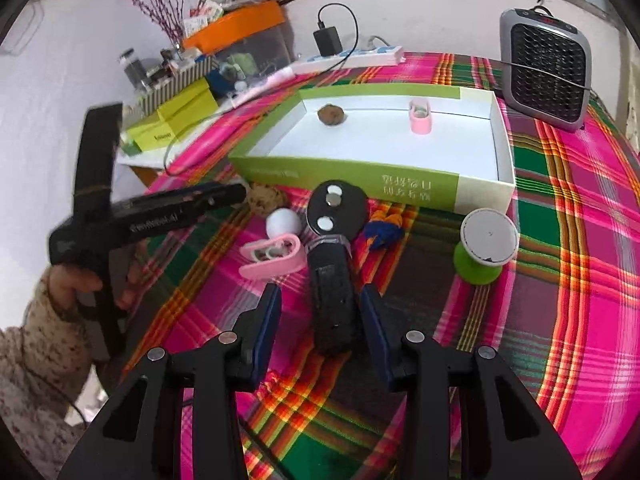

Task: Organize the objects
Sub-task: 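Close the left tool on the white round lid while the right tool grips the black object, then lift the white lid with the left tool while the right tool lifts the black object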

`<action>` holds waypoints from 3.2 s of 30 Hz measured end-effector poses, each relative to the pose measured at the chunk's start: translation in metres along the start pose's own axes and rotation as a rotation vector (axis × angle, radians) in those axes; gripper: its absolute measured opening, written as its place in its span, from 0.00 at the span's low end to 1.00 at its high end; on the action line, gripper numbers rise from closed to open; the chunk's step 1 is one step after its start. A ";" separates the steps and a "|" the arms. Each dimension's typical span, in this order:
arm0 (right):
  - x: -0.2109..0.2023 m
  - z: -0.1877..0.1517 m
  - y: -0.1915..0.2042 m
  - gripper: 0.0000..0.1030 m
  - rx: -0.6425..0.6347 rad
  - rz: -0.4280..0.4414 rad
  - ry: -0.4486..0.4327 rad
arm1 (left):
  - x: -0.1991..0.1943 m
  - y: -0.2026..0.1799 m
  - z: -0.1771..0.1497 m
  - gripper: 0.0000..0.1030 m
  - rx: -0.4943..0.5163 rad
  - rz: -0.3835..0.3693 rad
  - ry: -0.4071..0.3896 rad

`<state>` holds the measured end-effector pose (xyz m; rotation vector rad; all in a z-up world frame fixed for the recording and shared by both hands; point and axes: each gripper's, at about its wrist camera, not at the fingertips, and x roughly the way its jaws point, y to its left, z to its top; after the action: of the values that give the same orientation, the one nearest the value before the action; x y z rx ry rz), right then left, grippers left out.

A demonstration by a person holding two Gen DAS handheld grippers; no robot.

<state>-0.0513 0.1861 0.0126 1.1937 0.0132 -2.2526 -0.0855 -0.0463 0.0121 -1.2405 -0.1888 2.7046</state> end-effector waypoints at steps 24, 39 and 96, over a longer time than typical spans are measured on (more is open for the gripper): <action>0.021 0.002 0.025 0.41 -0.092 -0.232 -0.012 | 0.006 -0.008 0.004 0.47 0.048 0.049 0.009; 0.020 0.002 0.027 0.41 -0.080 -0.242 -0.016 | 0.006 -0.008 0.005 0.36 0.050 0.088 0.008; 0.007 0.004 0.026 0.28 -0.042 -0.225 -0.046 | -0.017 -0.013 0.004 0.25 0.068 0.075 -0.022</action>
<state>-0.0445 0.1601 0.0165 1.1675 0.1842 -2.4610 -0.0759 -0.0372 0.0295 -1.2232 -0.0537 2.7635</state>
